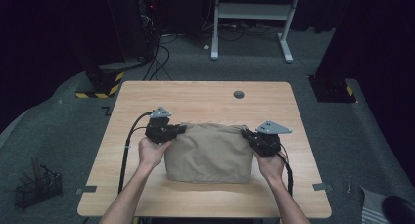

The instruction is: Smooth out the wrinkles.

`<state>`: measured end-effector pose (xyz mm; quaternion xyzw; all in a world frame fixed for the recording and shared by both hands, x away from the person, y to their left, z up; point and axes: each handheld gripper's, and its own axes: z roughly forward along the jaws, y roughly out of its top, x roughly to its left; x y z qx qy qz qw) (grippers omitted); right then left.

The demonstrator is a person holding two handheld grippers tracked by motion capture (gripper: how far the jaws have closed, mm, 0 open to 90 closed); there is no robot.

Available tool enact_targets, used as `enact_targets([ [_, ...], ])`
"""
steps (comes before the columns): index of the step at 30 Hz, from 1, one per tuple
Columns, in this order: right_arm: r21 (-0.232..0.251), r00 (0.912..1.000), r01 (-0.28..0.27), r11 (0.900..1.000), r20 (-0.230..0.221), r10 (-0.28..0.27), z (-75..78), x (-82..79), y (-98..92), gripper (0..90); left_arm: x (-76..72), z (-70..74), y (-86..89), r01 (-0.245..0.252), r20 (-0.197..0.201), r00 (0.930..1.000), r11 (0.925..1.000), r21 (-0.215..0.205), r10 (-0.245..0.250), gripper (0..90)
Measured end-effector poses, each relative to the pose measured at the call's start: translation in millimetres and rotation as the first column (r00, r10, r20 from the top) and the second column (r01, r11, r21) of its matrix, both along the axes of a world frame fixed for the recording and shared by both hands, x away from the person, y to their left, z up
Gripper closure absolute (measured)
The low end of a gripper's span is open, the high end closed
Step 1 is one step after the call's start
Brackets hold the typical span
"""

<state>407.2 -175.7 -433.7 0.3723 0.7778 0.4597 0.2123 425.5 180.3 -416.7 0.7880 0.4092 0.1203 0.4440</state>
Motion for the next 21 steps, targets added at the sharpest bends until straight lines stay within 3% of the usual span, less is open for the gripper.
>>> enact_targets([
  [8, -0.011, 0.9992, 0.018, 1.0, -0.035, -0.019, -17.5, 6.2, -1.2, 88.0, 5.2, -14.8, 1.1, -0.009, -0.032, 0.9995, 0.9996, -0.027, 0.008, 85.4],
  [11, -0.014, 0.9991, 0.021, 1.0, -0.037, -0.021, -21.5, 6.3, 0.4, 88.0, 4.5, -18.1, 0.1, -0.017, -0.019, 0.9997, 0.9998, -0.004, 0.017, 85.4],
  [13, -0.012, 0.9991, 0.019, 1.0, -0.038, -0.02, -22.7, 6.8, 0.9, 87.9, 1.7, -18.3, -3.5, -0.019, 0.012, 0.9998, 0.999, 0.039, 0.018, 85.3],
  [15, -0.025, 0.9992, 0.024, 0.999, -0.03, -0.025, -23.3, 6.5, 2.2, 87.9, 0.6, -18.2, -5.0, -0.018, 0.026, 0.9995, 0.9983, 0.055, 0.017, 85.3],
  [21, -0.025, 0.9988, 0.03, 0.999, -0.038, -0.031, -29.1, 7.6, 1.4, 87.8, 3.6, -22.7, -5.1, -0.017, 0.018, 0.9997, 0.9987, 0.049, 0.016, 85.2],
])
